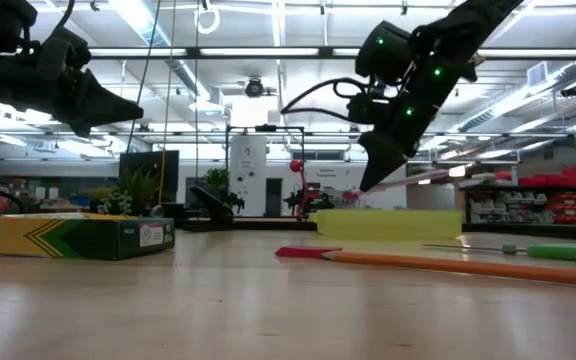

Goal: Pack school essentials
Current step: Put the purple pen into the yellow supply box, then put the green scissors into the yellow supply box

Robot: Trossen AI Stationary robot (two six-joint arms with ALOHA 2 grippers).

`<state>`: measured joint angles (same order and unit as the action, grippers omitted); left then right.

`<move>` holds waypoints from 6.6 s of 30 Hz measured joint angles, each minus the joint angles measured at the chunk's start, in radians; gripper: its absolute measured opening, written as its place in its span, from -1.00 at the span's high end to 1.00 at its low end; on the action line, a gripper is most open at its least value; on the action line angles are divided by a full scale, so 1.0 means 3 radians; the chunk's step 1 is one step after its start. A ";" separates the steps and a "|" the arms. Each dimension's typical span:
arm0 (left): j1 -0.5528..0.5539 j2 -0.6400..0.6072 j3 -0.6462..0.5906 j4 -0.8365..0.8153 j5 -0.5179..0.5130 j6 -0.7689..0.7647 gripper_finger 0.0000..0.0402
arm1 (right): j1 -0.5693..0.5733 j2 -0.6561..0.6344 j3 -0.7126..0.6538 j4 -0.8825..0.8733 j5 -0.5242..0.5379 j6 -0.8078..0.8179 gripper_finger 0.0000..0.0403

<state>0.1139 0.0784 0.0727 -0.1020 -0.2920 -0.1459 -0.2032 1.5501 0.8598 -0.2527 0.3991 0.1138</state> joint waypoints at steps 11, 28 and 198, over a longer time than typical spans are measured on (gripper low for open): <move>0.0000 0.0000 0.0000 0.0000 -0.0001 0.0000 0.83 | -0.0492 0.0076 -0.0002 0.0399 -0.0598 -0.0783 0.69; 0.0000 -0.0001 0.0000 -0.0003 -0.0001 0.0000 0.82 | -0.0793 0.0492 -0.0002 0.0905 -0.1194 -0.1427 0.69; 0.0000 0.0000 0.0001 0.0000 0.0000 0.0000 0.86 | 0.2382 0.0408 -0.0048 -0.1399 -0.0419 0.3358 -0.16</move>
<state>0.1139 0.0783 0.0731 -0.1020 -0.2920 -0.1459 0.5114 1.6724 0.8453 -0.6724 0.2735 1.1210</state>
